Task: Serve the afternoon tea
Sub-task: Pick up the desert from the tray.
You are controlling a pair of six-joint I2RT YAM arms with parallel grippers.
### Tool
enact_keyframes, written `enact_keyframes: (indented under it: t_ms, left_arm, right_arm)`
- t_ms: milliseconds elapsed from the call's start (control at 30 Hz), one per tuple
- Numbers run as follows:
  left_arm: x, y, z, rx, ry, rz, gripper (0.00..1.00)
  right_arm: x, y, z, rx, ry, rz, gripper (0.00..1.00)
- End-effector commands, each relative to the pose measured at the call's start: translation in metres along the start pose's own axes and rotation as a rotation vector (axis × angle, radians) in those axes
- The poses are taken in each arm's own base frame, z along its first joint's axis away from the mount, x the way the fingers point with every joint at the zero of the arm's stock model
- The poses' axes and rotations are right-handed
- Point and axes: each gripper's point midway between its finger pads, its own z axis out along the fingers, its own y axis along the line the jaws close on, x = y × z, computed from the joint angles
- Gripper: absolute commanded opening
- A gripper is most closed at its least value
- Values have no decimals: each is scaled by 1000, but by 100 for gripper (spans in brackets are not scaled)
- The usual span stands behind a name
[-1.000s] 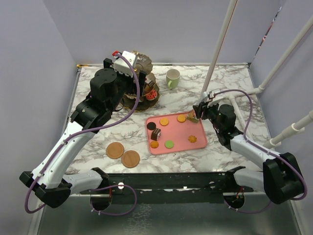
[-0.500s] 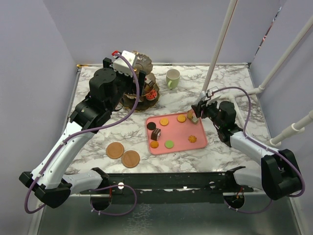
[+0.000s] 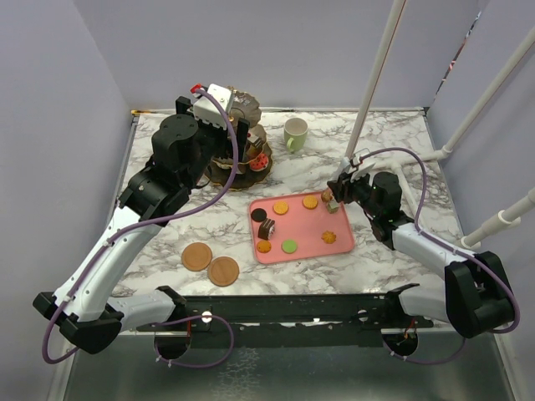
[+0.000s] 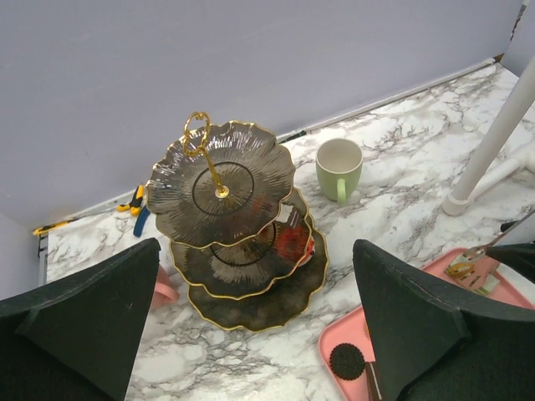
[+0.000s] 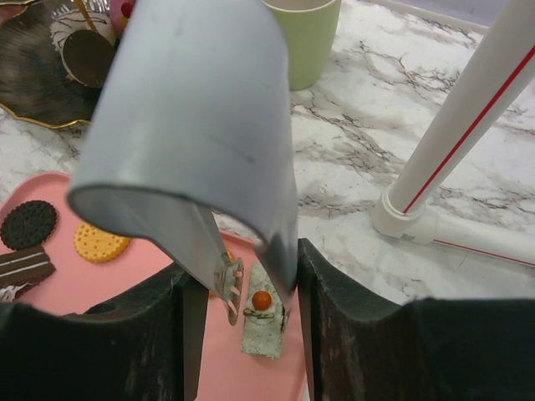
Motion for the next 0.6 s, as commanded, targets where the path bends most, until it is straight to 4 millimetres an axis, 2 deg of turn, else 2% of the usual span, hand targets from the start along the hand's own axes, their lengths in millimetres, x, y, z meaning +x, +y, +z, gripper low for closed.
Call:
enact_keyframes:
  t_ms: [0, 100, 133, 200, 333, 500, 567]
  left_arm:
    - [-14, -1, -2, 16, -29, -14, 99]
    - [-13, -1, -2, 14, -28, -17, 99]
    - [-11, -1, -1, 12, -23, -16, 99]
    - [-8, -2, -1, 16, -13, -13, 99]
    - [2, -7, 1, 46, 18, -2, 92]
    - [-3, -10, 0, 62, 11, -5, 81]
    - [-4, -9, 0, 60, 10, -3, 76]
  right_arm:
    - [-11, -3, 3, 3, -10, -11, 20]
    - [-19, -6, 0, 27, -30, 2, 2]
    - [-24, -6, -2, 30, -46, 9, 1]
    - [-35, -6, -6, 35, -74, 29, 1]
    - [-49, -1, -8, 26, -99, 84, 1]
    - [-54, -1, -13, 41, -132, 69, 1]
    - [-65, 4, -14, 33, -170, 58, 1]
